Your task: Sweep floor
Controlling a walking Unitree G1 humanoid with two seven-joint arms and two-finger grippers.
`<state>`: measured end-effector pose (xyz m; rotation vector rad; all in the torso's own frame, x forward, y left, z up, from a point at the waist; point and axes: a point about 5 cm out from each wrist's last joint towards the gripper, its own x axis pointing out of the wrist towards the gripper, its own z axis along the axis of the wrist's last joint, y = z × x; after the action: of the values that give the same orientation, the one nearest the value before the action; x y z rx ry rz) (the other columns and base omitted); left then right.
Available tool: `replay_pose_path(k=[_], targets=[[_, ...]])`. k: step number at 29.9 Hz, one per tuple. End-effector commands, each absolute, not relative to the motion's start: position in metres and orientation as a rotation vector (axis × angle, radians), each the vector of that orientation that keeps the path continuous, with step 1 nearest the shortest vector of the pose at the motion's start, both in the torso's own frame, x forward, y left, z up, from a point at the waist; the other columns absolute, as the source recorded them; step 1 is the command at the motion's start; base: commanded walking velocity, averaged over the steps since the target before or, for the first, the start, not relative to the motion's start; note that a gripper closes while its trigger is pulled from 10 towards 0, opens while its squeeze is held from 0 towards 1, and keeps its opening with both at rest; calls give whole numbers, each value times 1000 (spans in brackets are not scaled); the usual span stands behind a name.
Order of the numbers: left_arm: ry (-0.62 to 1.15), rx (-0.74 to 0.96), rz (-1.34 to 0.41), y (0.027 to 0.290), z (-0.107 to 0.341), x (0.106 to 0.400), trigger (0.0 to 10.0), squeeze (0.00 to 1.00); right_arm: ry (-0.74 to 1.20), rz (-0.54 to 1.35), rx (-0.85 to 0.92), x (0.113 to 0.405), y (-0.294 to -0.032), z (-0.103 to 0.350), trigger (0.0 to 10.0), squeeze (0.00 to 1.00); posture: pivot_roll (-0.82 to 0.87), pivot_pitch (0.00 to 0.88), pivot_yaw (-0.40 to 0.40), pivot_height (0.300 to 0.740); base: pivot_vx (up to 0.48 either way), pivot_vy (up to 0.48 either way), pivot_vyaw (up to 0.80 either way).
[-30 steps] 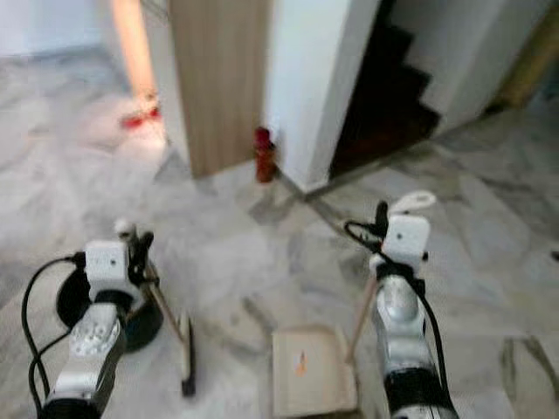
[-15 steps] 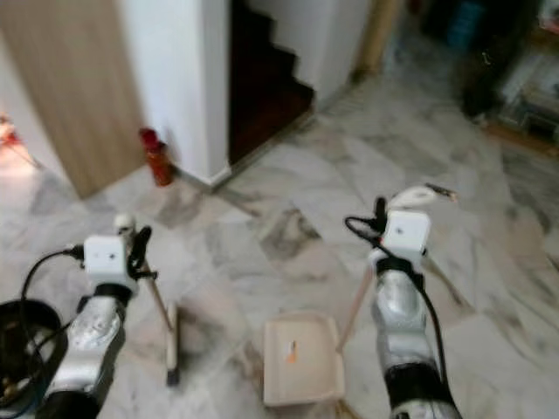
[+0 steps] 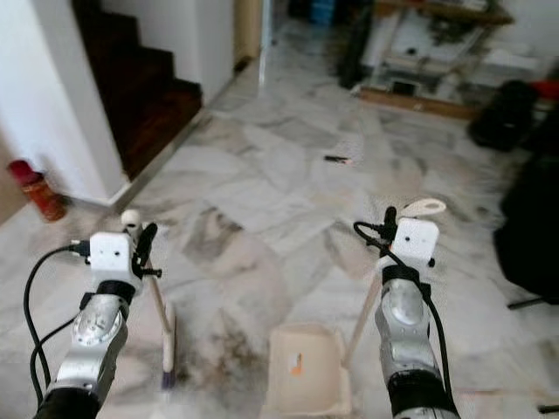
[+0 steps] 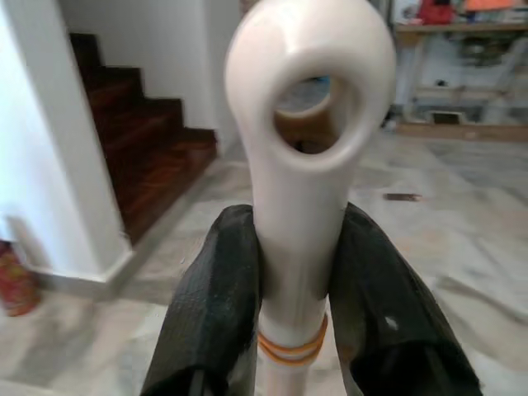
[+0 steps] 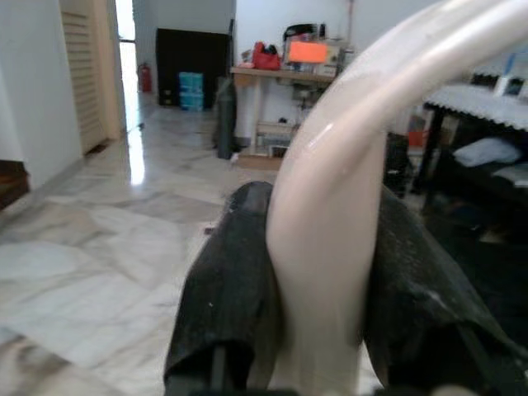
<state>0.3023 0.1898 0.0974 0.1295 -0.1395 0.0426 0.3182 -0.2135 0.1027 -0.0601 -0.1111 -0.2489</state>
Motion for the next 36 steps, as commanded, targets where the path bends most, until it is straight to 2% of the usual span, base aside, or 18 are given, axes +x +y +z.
replay_pose_path(k=[1, 8, 15, 29, 36], targets=[[-177, 129, 15, 184, 107, 307, 10000, 0, -158, -264, -57, 321, -217, 113, 10000, 0, 34, 0, -38, 740, 0, 0, -800], [-182, 96, -2, 179, 107, 307, 10000, 0, -188, -270, -49, 319, -218, 116, 10000, 0, 35, 0, -42, 740, 0, 0, -750], [-165, 85, 1, 178, 106, 308, 10000, 0, -199, -246, -58, 321, -212, 119, 10000, 0, 31, 0, -46, 740, 0, 0, 0], [-171, 92, -14, 177, 109, 313, 10000, 0, -191, -259, -52, 320, -213, 116, 10000, 0, 27, 0, -20, 740, 301, 0, 0], [-174, 103, -50, 175, 113, 319, 10000, 0, -192, -274, -36, 319, -209, 113, 10000, 0, 3, 0, 25, 740, 306, 0, 0]])
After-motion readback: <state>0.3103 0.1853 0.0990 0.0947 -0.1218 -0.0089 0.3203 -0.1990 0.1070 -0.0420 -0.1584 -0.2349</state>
